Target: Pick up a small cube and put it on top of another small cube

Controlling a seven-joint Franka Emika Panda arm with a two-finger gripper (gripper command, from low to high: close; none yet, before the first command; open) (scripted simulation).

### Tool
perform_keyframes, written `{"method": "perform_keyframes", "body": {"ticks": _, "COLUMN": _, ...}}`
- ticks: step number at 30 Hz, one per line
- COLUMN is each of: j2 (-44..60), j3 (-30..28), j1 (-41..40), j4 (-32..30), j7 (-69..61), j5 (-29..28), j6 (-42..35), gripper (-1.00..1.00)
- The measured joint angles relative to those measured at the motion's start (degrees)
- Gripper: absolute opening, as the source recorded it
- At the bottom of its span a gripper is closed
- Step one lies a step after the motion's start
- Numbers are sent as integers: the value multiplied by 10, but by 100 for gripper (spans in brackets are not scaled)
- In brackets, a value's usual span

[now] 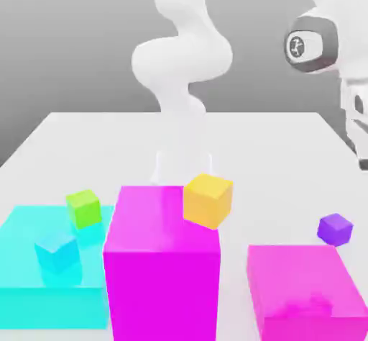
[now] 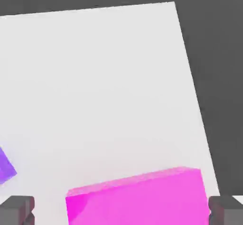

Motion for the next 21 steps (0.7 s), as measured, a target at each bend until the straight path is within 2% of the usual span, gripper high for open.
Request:
{"method": "perform_keyframes", "body": {"ticks": 5, "j2": 90, "j3": 20, "j1": 53, "j4": -37, "j7": -56, "j5": -65, "j6": 51, "gripper": 0}}
{"method": "perform_keyframes", "body": {"ticks": 11, "j2": 213, "j3": -31, "j1": 98, "j4": -22, "j7": -21, "j5": -137, "j6": 144, "gripper": 0}}
{"method": "perform_keyframes", "body": {"ticks": 12, "j2": 228, "j3": -40, "j1": 106, "j4": -19, "j7": -19, "j5": -140, "j6": 156, "gripper": -100}}
{"method": "perform_keyframes", "body": {"ticks": 18, "j2": 235, "j3": -43, "j1": 109, "j4": -18, "j7": -16, "j5": -143, "j6": 161, "gripper": -100}}
{"method": "perform_keyframes", "body": {"ticks": 21, "j2": 197, "j3": -26, "j1": 95, "j4": -26, "j7": -27, "j5": -130, "j6": 131, "gripper": -100}}
